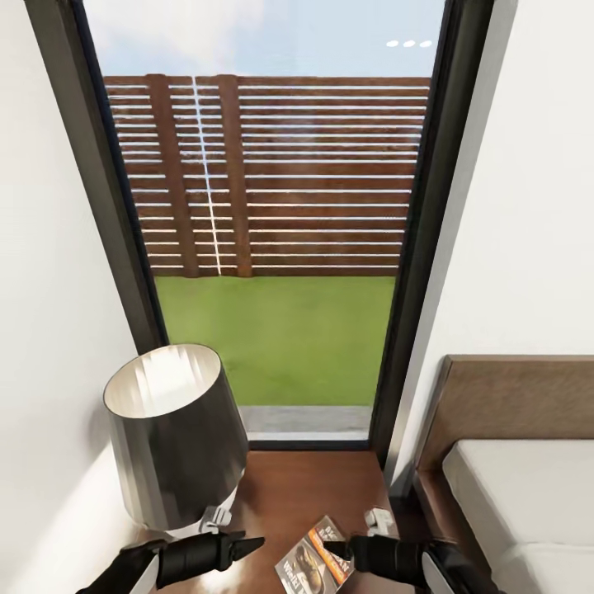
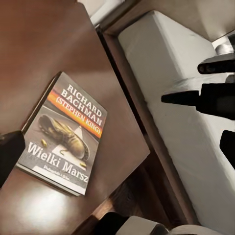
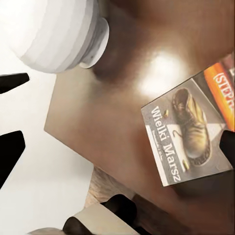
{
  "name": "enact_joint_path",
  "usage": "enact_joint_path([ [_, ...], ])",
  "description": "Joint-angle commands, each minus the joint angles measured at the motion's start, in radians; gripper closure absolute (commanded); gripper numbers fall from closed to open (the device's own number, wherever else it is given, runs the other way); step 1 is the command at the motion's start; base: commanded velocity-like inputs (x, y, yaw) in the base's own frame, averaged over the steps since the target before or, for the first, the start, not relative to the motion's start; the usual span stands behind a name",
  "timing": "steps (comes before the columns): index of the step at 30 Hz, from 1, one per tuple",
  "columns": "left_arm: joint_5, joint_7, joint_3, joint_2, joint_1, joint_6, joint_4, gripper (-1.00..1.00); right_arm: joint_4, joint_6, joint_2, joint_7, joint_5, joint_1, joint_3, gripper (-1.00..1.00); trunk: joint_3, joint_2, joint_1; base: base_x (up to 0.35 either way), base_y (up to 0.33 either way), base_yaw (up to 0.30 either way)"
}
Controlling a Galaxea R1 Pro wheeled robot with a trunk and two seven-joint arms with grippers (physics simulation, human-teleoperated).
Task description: In the bedroom, move the book from the bed onto either nightstand, and place the two sandals side by side next to the bed.
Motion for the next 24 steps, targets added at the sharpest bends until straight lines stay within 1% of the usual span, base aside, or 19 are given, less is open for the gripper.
enact_joint_path([
  [1,0.006,0.001,-0.001,0.0,0.0,0.0,0.002,-1.0,0.026,-0.024,-0.001,-0.003,-0.002,0.0,0.004,-1.0,0.002,0.007,-0.004,0.0,0.0,0.0],
  [2,0.006,0.002,-0.001,0.0,0.0,-0.005,0.003,-1.0,0.037,-0.038,-0.001,-0.003,0.001,0.0,0.004,-1.0,0.005,0.014,-0.008,0.0,0.0,0.0],
  [3,0.006,0.01,-0.001,0.0,0.0,-0.019,0.014,-1.0,0.064,-0.069,0.0,-0.006,0.008,0.0,0.003,-1.0,0.009,0.021,-0.012,0.0,0.0,0.0],
  [5,0.006,0.03,-0.001,0.0,0.0,-0.039,0.042,-1.0,0.088,-0.096,0.0,-0.008,0.012,0.0,0.003,-1.0,0.015,0.035,-0.019,0.0,0.0,0.0],
  [10,0.006,0.04,-0.001,0.0,0.0,-0.048,0.053,-1.0,0.096,-0.109,-0.002,-0.006,0.013,0.002,0.002,-1.0,0.03,0.07,-0.039,0.0,0.0,0.0],
  [12,0.005,0.045,-0.001,0.0,0.0,-0.05,0.055,-1.0,0.096,-0.128,-0.004,-0.005,0.013,0.004,0.001,-1.0,0.037,0.084,-0.046,0.0,0.0,0.0],
  [14,0.004,0.063,-0.003,0.0,0.0,-0.052,0.065,-1.0,0.1,-0.207,-0.016,-0.004,0.012,0.005,0.001,-1.0,0.043,0.098,-0.054,0.0,0.0,0.0],
  [15,0.004,0.072,-0.003,0.0,0.0,-0.067,0.082,-1.0,0.122,-0.259,-0.021,-0.005,0.012,0.005,0.001,-1.0,0.046,0.105,-0.058,0.0,0.0,0.0],
  [16,0.004,0.076,-0.003,0.0,0.0,-0.086,0.097,-1.0,0.153,-0.29,-0.023,-0.005,0.013,0.006,0.002,-1.0,0.049,0.112,-0.062,0.0,0.0,0.0],
  [17,0.003,0.077,-0.004,0.0,0.0,-0.098,0.104,-1.0,0.172,-0.303,-0.024,-0.005,0.013,0.006,0.002,-1.0,0.052,0.119,-0.065,0.0,0.0,0.0],
  [20,0.003,0.081,-0.005,0.0,0.0,-0.157,0.147,-1.0,0.29,-0.353,-0.025,-0.006,0.014,0.006,0.002,-1.0,0.062,0.14,-0.077,0.0,0.0,0.0],
  [22,0.003,0.082,-0.005,0.0,0.0,-0.173,0.162,-1.0,0.328,-0.375,-0.025,-0.006,0.014,0.006,0.002,-1.0,0.068,0.154,-0.085,0.0,0.0,0.0],
  [24,0.003,0.083,-0.005,0.001,0.0,-0.182,0.18,-1.0,0.345,-0.386,-0.026,-0.005,0.013,0.006,0.002,-1.0,0.074,0.168,-0.092,0.0,0.0,0.0],
])
